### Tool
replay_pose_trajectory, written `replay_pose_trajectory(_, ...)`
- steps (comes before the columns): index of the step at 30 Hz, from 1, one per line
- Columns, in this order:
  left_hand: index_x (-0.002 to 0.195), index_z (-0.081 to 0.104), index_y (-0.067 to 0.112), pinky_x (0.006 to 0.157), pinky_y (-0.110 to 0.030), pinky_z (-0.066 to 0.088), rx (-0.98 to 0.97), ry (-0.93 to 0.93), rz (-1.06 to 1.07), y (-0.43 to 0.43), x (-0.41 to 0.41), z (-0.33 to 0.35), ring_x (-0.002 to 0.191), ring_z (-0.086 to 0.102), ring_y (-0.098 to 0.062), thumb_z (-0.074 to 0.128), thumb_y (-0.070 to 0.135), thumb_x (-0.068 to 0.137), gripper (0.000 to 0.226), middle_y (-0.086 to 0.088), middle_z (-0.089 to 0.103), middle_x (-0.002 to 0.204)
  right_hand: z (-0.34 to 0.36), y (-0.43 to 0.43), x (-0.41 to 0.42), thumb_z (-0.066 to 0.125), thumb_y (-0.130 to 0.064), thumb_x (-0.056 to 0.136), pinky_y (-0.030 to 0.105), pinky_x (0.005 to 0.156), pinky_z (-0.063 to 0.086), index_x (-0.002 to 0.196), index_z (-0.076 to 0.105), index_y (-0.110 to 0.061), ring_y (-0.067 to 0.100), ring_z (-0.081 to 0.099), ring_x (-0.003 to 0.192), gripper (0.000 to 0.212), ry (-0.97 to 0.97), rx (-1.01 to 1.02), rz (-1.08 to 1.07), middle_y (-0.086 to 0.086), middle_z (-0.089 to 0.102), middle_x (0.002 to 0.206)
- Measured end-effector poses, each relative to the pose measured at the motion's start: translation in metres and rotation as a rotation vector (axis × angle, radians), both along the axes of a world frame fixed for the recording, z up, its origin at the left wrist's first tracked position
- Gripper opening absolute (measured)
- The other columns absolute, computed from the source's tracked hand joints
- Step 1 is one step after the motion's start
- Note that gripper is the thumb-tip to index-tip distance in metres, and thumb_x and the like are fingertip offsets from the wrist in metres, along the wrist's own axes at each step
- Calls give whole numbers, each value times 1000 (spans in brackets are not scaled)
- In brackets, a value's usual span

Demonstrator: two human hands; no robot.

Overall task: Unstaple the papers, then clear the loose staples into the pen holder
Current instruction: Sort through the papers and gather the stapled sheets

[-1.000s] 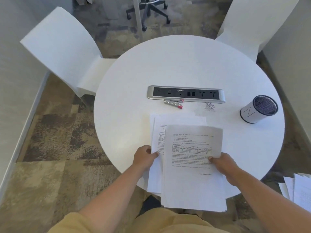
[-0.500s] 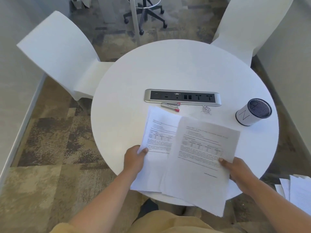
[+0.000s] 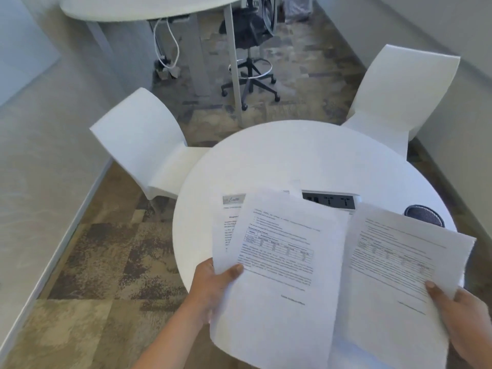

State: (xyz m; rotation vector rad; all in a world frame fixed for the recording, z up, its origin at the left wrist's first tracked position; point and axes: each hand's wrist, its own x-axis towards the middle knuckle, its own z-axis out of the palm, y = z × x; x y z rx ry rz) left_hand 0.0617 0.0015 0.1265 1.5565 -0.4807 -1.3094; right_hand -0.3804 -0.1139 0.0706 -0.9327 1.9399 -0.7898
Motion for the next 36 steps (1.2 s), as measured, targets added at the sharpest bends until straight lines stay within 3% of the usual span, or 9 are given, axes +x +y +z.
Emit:
replay_pose_trajectory(10,114,73,11,91,-47,58,-42,113,-55,-13,-38,20,102,74,-33,67,28,89,31,-12,76,110,55,16,107,68,-3,87,45,66,59,90,72,2,37,73,77,7,-280,-4,332,19,77,85)
replay_pose_trajectory(13,125,66,13,98,-47,55,-43,114,-102,-16,-45,19,108,72,-28,71,30,87,42,-7,75,117,74,26,127,65,6,78,39,63,58,96,74,-4,30,74,80,22,-473,-16,459,16,77,91)
replay_pose_trajectory(16,117,72,10,96,-46,55,-30,143,-163,-18,-45,19,107,72,-30,71,29,87,36,-10,75,115,88,32,134,66,-4,69,36,58,56,90,70,-9,24,70,69,22,-561,3,519,12,74,80)
replay_pose_trajectory(19,105,78,11,93,-49,57,-38,69,-181,-17,-50,17,101,74,-31,77,27,83,27,-11,78,107,85,32,129,64,-12,84,25,45,52,79,61,-5,15,64,47,9,-635,48,251,8,67,61)
replay_pose_trajectory(21,96,81,13,90,-50,59,-15,5,-132,-16,-54,14,93,76,-29,81,23,80,19,-8,79,100,76,30,123,43,-49,99,38,68,59,93,70,-12,24,73,71,46,-706,86,135,11,75,84)
replay_pose_trajectory(23,93,81,13,87,-49,60,9,-18,-103,-14,-57,10,89,77,-27,85,21,77,18,-7,80,96,73,32,127,50,-74,80,60,91,51,107,72,-16,40,70,97,67,-718,69,150,13,75,107)
replay_pose_trajectory(26,92,80,11,83,-47,62,43,-42,-85,-11,-61,4,86,77,-27,88,20,73,23,-7,80,93,73,39,135,73,-73,62,70,88,48,109,64,-3,44,69,97,85,-573,9,198,16,75,105)
replay_pose_trajectory(31,92,79,14,82,-44,62,106,-77,-65,-7,-63,-13,84,77,-24,84,20,79,15,-1,80,90,46,48,129,66,-17,91,42,74,59,94,72,-12,29,73,84,8,-363,45,182,12,76,101)
replay_pose_trajectory(36,102,77,14,86,-42,60,77,33,-128,0,-58,-21,96,76,-27,76,17,86,16,-4,79,102,35,48,119,64,-18,93,34,62,57,93,71,-6,26,74,75,13,-326,101,163,13,77,94)
